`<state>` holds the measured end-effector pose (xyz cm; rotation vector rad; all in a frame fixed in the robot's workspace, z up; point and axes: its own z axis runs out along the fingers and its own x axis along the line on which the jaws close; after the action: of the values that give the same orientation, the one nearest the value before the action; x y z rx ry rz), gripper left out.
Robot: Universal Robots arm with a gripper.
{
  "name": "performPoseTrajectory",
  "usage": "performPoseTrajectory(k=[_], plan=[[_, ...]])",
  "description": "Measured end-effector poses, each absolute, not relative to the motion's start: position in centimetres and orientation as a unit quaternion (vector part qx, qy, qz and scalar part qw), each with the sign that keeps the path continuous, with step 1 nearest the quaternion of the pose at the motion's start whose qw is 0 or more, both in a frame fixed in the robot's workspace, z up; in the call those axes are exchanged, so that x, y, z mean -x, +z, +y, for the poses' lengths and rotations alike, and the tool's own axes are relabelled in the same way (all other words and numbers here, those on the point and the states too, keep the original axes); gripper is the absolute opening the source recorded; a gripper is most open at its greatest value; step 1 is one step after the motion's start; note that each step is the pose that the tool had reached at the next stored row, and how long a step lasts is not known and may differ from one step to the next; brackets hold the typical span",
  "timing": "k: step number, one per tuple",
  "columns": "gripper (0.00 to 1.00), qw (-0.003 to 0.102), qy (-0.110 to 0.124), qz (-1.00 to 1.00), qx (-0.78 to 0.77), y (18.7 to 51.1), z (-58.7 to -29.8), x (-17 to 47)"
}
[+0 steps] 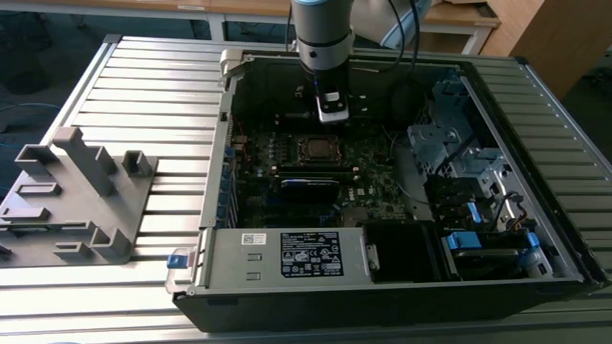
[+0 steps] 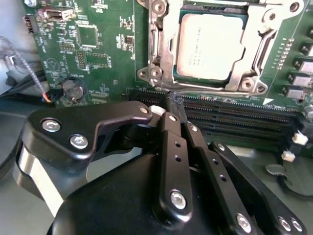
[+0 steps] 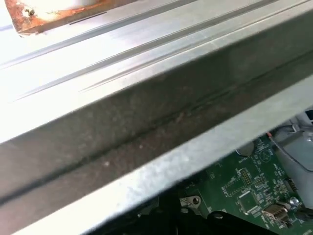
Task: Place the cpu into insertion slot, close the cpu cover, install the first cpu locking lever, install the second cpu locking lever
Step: 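Install the first cpu locking lever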
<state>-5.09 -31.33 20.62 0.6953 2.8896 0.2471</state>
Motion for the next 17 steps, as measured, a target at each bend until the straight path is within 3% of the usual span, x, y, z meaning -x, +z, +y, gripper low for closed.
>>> performPoseTrajectory(k=[9, 17], plan=[[0.11, 0.080, 0.080, 0.966, -0.232, 21.54, -31.33, 5.10], [0.11, 0.086, 0.039, 0.969, -0.229, 21.53, -31.33, 5.09]])
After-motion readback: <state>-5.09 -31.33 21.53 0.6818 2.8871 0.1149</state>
